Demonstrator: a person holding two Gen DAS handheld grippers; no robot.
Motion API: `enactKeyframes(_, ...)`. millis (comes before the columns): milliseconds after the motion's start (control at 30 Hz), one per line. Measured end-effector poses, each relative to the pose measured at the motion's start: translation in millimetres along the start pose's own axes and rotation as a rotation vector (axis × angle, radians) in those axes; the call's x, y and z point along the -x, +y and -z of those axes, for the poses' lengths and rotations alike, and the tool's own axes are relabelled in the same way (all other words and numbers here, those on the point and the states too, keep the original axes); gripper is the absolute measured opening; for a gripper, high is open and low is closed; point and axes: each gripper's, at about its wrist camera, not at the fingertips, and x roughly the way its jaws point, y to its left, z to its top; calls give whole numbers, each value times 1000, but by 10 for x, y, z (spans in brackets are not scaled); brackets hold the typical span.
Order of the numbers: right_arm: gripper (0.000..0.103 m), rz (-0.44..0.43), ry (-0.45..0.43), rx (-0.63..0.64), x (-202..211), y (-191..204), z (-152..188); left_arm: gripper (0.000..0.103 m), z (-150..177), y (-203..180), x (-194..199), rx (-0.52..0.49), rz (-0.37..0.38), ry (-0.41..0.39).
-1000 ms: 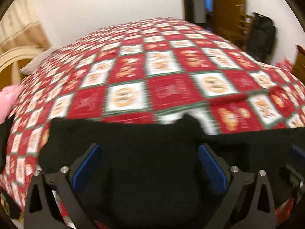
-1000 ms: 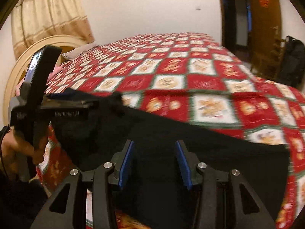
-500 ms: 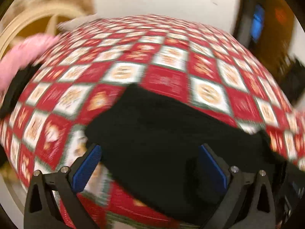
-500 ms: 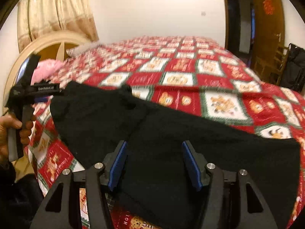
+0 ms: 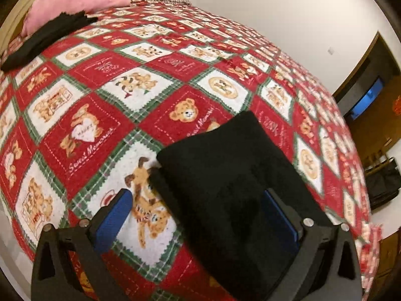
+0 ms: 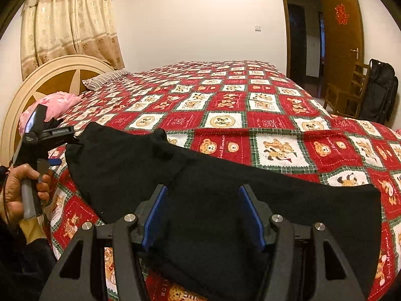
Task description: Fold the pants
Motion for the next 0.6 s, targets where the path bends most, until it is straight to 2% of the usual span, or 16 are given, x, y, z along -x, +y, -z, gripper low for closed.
enactKeyframes(133, 61, 0, -6, 0, 21, -4, -2, 102, 14, -76, -48, -36, -77, 0)
enactKeyframes(200, 61, -1, -8, -7, 29, -15, -6, 96, 15, -70, -33, -32, -82, -9)
enactKeyframes(267, 61, -2, -9, -15, 38, -26, -6, 75, 12, -45, 8, -27, -68, -24)
enactKeyframes(333, 61, -4, -11, -24, 49, -45, -11, 63, 1, -12, 38, -17, -50, -30)
enactKeyframes(400, 61, 2, -20, -37, 73, -78, -21, 58, -8, 40, 43, 5, -27, -29)
enactKeyframes(433, 61, 7, -26, -51, 94, -111, -30, 51, -9, 58, 54, 15, -18, -32)
enactKeyframes(467, 61, 9, -32, -69, 114, -148, -37, 38, -7, 73, 72, 26, 0, -35)
enactKeyframes(533, 61, 15, -42, -108, 148, -230, -52, 21, -21, 91, 97, 47, 82, -30)
enactKeyframes(600, 61, 29, -56, -143, 195, -310, -67, 21, -34, 73, 111, 50, 85, -33)
